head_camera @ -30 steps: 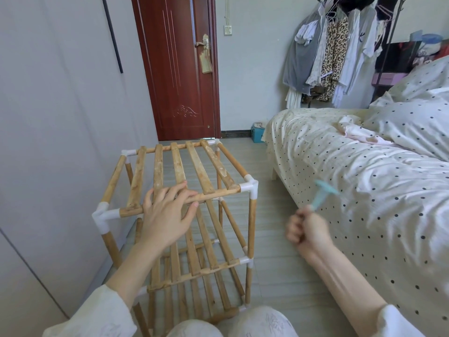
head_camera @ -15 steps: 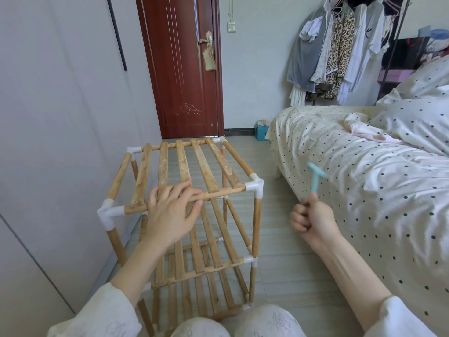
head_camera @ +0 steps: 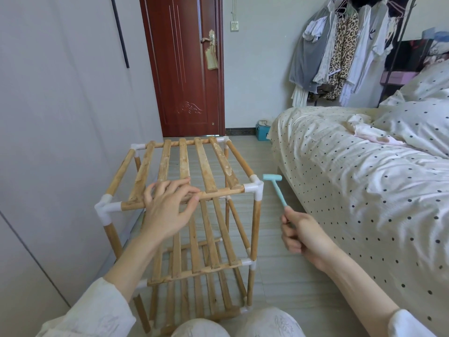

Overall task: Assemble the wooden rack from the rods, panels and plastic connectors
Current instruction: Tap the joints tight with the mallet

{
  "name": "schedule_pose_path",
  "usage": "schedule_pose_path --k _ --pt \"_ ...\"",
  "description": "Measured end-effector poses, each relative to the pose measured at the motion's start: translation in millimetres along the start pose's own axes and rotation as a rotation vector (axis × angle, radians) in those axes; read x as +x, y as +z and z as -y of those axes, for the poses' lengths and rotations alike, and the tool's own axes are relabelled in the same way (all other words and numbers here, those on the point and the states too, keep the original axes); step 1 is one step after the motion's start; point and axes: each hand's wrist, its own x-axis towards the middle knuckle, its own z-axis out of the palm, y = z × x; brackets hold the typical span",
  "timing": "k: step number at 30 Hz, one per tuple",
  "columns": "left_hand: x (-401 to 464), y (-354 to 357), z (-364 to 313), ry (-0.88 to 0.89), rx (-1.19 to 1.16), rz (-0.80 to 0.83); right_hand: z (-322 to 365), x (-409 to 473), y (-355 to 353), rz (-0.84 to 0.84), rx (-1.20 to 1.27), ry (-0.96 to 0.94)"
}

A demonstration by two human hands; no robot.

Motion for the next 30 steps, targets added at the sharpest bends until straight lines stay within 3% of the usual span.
schedule_pose_path --k 3,6,10,12,16,19,21,23,27,30 --pt "5 -13 19 -0.067 -0.195 0.031 7 4 -3 -0.125 0.065 -0.043" --pt "18 -22 50 -0.252 -0.338 0.078 10 8 -4 -0.150 0.058 -0.033" --pt "45 -28 62 -0.432 -0.177 0.129 18 4 -2 -0.117 0.012 -0.041" --pt "55 -34 35 -0.460 -0.222 0.156 21 4 -2 -0.151 -0.010 -0.055" --pt "64 -30 -29 -0.267 -0.134 0.439 21 9 -2 -0.217 -0.020 -0.087" --pt "52 -12 -49 -0.127 0.194 0.637 25 16 -8 -0.270 0.020 -0.115" --pt "45 -7 -49 -0.065 0.333 0.578 30 23 -14 -0.358 0.074 -0.173" --pt "44 -9 -43 -0.032 0.302 0.552 32 32 -18 -0.424 0.090 -0.199" --pt "39 -24 -9 0.059 0.251 0.580 33 47 -25 -0.339 0.114 -0.160" --pt "30 -32 24 0.103 0.279 0.531 44 49 -32 -0.571 0.388 -0.217"
